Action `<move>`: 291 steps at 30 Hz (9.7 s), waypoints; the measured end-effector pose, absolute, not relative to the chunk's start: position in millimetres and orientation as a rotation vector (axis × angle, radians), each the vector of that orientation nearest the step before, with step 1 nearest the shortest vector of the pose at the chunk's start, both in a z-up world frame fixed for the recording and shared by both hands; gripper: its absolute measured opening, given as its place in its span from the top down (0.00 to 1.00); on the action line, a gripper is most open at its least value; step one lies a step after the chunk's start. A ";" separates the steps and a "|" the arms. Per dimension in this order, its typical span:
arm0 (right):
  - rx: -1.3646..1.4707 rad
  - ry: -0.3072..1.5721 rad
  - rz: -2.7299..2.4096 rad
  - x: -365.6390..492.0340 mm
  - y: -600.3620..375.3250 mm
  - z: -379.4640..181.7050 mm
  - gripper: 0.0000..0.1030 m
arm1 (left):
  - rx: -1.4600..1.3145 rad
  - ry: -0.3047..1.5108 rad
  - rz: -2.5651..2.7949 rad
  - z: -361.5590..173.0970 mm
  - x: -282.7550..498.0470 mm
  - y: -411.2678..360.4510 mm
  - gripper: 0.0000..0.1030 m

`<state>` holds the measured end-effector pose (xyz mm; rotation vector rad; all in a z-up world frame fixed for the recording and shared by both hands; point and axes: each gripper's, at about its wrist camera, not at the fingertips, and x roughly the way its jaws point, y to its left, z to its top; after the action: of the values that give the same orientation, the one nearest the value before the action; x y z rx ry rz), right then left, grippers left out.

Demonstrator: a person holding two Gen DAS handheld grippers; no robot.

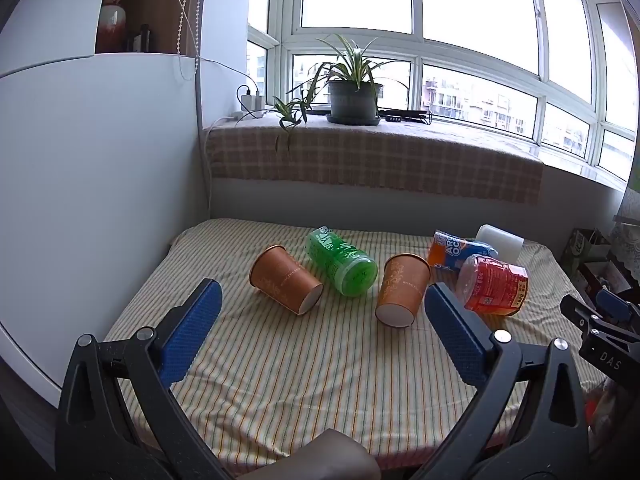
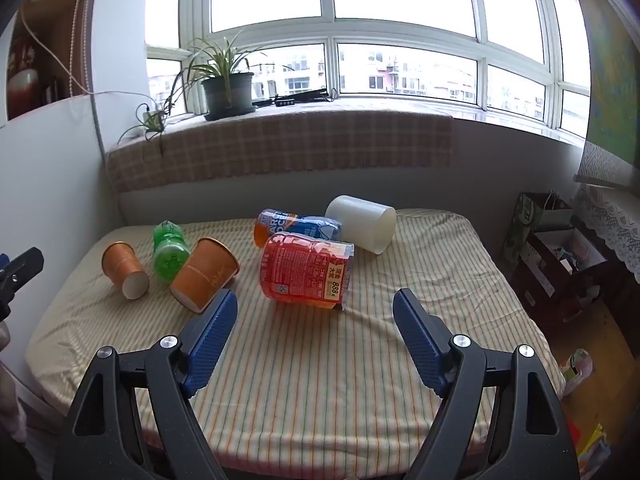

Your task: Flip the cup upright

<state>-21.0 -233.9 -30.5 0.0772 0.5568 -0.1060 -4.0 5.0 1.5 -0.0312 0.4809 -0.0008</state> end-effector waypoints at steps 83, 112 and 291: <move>-0.112 1.111 0.427 253.6 -65.0 -88.7 0.22 | -0.194 0.681 0.166 -54.0 -7.7 113.3 0.00; -0.084 1.193 0.447 281.3 -54.2 -85.7 0.42 | -0.200 0.649 0.195 -44.4 -14.5 123.1 0.00; 0.351 0.943 -0.102 -28.9 -308.2 -106.2 0.37 | -0.066 0.932 -0.484 -78.7 82.4 -119.5 0.35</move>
<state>-28.9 -308.2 -106.2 0.3512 0.9433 -0.1018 82.4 -119.5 -78.7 -0.0664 0.9321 -0.4842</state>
